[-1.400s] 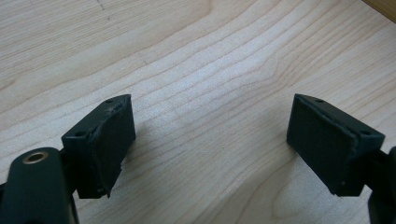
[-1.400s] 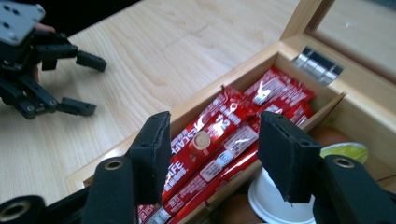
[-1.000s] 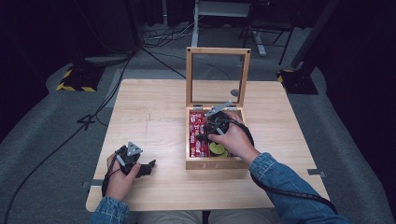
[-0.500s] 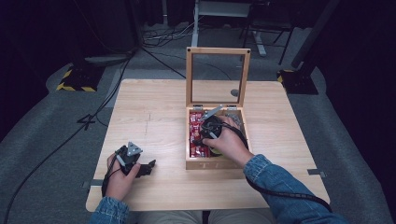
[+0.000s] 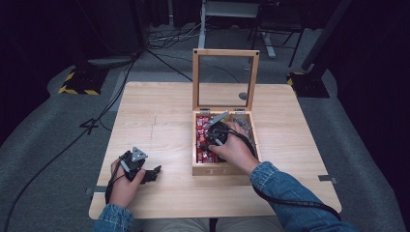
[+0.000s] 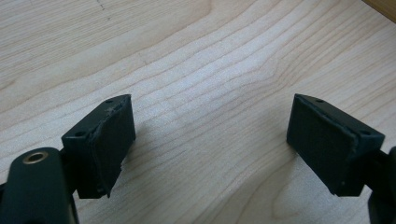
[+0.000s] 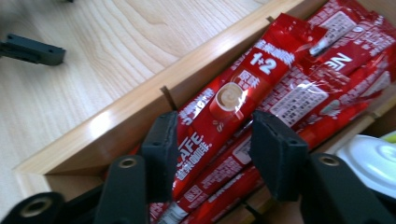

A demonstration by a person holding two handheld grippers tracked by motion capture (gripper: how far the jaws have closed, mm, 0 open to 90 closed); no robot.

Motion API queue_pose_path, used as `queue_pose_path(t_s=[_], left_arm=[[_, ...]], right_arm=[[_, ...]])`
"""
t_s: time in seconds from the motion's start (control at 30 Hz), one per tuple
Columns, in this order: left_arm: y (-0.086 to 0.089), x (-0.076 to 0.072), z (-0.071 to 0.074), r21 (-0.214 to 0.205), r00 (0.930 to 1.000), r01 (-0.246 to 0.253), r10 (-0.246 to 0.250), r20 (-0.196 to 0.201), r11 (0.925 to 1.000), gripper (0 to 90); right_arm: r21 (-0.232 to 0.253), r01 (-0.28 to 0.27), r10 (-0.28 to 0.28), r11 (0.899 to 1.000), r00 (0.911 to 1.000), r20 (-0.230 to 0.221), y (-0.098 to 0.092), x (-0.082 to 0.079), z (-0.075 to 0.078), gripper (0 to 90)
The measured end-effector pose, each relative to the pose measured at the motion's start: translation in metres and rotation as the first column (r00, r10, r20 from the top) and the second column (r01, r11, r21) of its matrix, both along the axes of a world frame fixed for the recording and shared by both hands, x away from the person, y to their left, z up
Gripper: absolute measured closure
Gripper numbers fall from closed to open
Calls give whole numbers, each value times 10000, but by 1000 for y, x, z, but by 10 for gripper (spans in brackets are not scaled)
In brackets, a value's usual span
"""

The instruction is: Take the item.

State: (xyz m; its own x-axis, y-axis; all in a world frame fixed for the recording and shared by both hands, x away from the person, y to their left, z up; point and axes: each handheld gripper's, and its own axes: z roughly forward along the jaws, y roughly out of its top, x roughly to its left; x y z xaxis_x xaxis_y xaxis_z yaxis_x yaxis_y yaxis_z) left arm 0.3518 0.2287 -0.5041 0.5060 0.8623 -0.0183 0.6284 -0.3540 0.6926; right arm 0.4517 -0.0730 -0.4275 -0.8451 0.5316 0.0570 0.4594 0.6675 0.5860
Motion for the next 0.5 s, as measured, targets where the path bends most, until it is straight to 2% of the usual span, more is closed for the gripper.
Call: queue_pose_path(t_s=[0.2,0.23,0.27,0.37,0.43,0.5], left_arm=[[0,0,0,-2,10000,2,-2,3,10000,157],[0,0,0,9,10000,5,-5,0,10000,157],[0,0,0,9,10000,5,-5,0,10000,157],[0,0,0,6,10000,9,-9,2,10000,157],[0,0,0,10,10000,4,-4,0,10000,157],[0,0,0,7,10000,8,-8,1,10000,157]], right_arm=[[163,-78,78,9998,10000,-28,2,-3,0,587],[403,-105,118,9991,9994,-329,3,-4,-1,615],[403,-105,118,9991,9994,-329,3,-4,-1,615],[266,-230,241,9994,9988,-434,6,-6,-3,691],[456,-91,121,9989,9978,-657,6,-7,-2,758],[550,26,15,9985,9973,-741,5,-7,-2,776]])
